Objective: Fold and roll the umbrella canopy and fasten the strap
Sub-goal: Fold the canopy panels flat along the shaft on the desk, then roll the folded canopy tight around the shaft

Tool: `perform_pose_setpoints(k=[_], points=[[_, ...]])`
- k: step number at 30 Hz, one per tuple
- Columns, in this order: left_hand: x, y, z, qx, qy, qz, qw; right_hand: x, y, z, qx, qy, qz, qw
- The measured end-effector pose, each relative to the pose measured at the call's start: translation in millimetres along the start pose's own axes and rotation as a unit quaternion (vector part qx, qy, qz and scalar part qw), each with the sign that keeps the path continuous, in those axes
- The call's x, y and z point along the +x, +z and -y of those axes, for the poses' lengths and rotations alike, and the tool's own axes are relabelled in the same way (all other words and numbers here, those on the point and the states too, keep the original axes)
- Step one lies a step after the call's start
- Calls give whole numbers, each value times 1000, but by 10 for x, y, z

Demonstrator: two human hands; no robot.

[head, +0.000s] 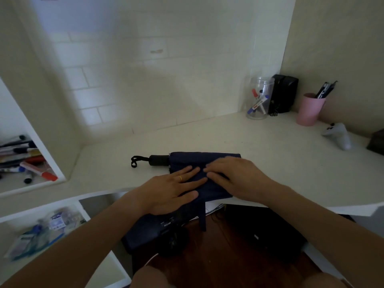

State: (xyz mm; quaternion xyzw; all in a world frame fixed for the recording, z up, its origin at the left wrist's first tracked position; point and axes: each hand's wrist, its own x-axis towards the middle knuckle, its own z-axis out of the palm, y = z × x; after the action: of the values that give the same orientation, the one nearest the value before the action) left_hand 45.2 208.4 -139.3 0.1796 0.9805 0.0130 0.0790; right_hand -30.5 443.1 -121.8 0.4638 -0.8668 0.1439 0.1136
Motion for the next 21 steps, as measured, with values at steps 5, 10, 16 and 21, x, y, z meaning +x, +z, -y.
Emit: perform_pose_setpoints(k=[5,10,16,21], points=[[-7,-133,49,-68,3,9,998,-218,405,-129,-70,-16,-14,997],[272,-444,270,-45,-21,-270,962,-263,428,-141,-66,-7,-4,998],[603,-359,413,-8,-47,-100,994,-247,357,-126,-61,-12,21,998],[617,-219,321,48,-10,-213,976,47,23,-170,32,15,-30,999]])
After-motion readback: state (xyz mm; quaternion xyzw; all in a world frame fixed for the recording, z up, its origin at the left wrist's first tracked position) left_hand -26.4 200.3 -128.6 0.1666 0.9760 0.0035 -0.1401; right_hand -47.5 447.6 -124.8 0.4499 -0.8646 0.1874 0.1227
